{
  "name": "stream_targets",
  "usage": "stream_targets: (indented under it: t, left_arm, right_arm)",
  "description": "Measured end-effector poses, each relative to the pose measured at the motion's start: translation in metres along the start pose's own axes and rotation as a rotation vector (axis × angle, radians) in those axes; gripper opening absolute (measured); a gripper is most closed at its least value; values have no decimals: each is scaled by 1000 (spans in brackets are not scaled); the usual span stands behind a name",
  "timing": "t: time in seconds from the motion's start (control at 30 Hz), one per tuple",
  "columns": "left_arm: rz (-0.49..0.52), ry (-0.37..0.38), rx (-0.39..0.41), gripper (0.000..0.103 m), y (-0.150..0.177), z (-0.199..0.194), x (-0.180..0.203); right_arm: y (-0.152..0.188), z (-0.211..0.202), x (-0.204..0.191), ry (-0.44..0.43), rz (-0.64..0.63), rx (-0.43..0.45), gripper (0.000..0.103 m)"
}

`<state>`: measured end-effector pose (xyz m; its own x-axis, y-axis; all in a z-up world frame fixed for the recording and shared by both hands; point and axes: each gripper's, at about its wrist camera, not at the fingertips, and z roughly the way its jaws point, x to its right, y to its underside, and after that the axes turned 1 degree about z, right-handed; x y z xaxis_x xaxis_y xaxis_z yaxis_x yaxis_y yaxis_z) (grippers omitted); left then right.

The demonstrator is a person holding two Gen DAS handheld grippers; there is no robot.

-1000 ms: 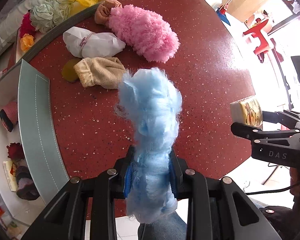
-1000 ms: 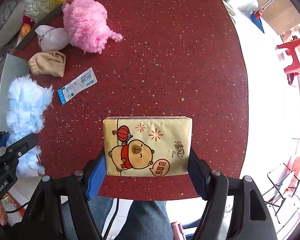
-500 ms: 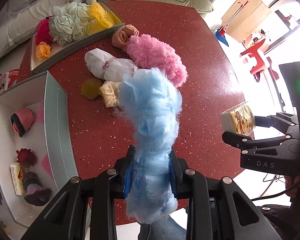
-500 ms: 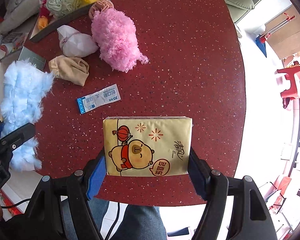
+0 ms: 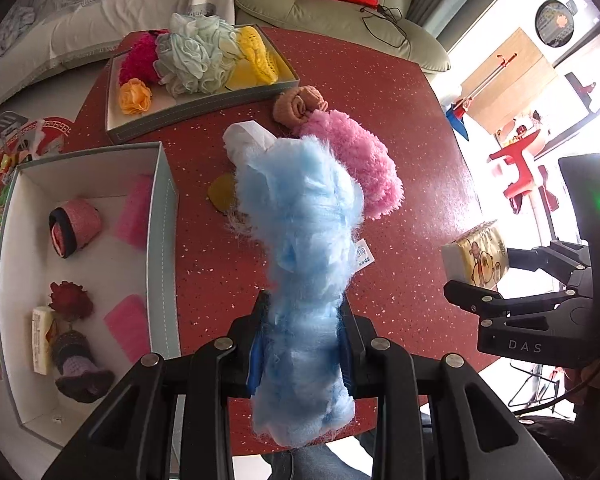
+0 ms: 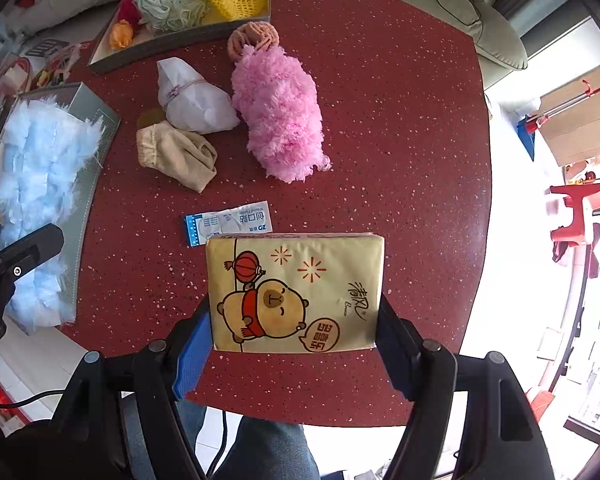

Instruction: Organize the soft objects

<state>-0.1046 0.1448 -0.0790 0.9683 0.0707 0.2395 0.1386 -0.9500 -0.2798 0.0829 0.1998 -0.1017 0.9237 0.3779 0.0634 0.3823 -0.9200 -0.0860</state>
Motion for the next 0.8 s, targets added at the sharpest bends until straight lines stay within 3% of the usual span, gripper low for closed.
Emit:
stream_targets:
  t: [0.37,0.8]
  left_arm:
    - [-141,-45,79,31,10,-22,-47]
    - [-396,-183,131,31,52,-52,-133]
  right_arm:
    - [-20,-18,-44,-7,-123,44,76]
    - [-45,-38,-126,-108,-306,96,76]
